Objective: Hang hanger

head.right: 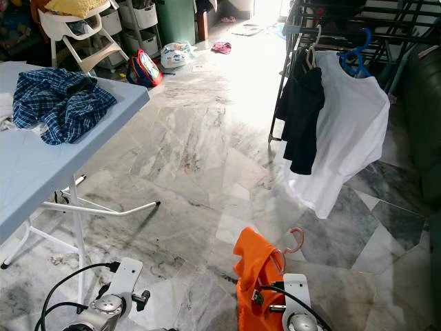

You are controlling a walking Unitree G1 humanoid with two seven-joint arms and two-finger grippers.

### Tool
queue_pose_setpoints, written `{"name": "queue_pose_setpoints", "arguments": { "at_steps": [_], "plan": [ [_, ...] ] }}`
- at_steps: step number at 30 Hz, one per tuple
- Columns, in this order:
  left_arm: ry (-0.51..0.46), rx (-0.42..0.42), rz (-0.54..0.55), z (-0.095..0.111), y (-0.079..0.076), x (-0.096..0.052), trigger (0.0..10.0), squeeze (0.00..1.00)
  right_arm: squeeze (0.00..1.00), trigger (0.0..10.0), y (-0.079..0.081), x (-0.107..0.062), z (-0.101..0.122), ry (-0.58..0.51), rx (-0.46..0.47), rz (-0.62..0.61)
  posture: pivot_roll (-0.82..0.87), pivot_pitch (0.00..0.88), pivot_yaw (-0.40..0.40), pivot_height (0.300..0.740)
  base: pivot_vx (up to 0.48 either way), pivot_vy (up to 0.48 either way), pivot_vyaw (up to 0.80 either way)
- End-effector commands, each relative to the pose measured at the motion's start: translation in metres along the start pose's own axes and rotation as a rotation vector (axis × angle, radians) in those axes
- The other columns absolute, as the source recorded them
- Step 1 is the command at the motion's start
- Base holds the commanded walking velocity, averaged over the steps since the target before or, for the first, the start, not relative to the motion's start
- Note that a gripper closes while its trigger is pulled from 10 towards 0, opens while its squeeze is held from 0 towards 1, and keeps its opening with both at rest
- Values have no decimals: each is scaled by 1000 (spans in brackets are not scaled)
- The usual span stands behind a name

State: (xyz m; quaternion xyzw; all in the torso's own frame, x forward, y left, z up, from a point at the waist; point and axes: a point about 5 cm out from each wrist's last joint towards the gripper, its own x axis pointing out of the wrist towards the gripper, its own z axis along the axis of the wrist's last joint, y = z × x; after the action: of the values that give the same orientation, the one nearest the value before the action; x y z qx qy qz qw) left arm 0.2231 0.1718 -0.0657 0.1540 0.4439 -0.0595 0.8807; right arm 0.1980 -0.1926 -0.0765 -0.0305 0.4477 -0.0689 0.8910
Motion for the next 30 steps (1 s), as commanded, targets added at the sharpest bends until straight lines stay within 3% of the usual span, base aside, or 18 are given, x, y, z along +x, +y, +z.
{"name": "queue_pose_setpoints", "arguments": {
  "at_steps": [1,4,18,20,22,24,25,26,30],
  "plan": [
    [-33,58,8,13,13,1,10000,0,0,10000,18,2,16,-13,87,45,40,82,-3,740,0,0,0],
    [0,59,34,-1,21,-1,10000,0,0,10000,23,1,14,-20,64,92,56,101,-4,740,0,0,0],
    [-21,52,29,6,21,0,10000,0,0,10000,24,1,16,-23,87,117,62,102,-6,740,0,0,0],
    [-48,29,17,14,20,0,10000,0,0,10000,20,2,24,-47,114,111,62,107,-7,740,0,0,0],
    [-157,57,-18,44,22,0,10000,0,0,10000,16,4,47,-116,86,149,52,125,-8,740,0,0,0],
    [-183,66,-25,51,23,0,10000,0,0,10000,14,4,52,-127,74,155,52,125,-8,740,0,0,0],
    [-272,130,-37,77,30,-3,10000,0,0,10000,11,4,76,-207,-25,175,50,134,-12,740,0,0,0],
    [-272,130,-37,77,30,-3,10000,0,0,10000,11,4,76,-207,-25,175,50,134,-12,740,0,0,0],
    [-371,211,-39,107,42,-9,10000,0,0,10000,5,0,109,-342,-144,171,43,150,-15,740,0,0,0]
  ]
}}
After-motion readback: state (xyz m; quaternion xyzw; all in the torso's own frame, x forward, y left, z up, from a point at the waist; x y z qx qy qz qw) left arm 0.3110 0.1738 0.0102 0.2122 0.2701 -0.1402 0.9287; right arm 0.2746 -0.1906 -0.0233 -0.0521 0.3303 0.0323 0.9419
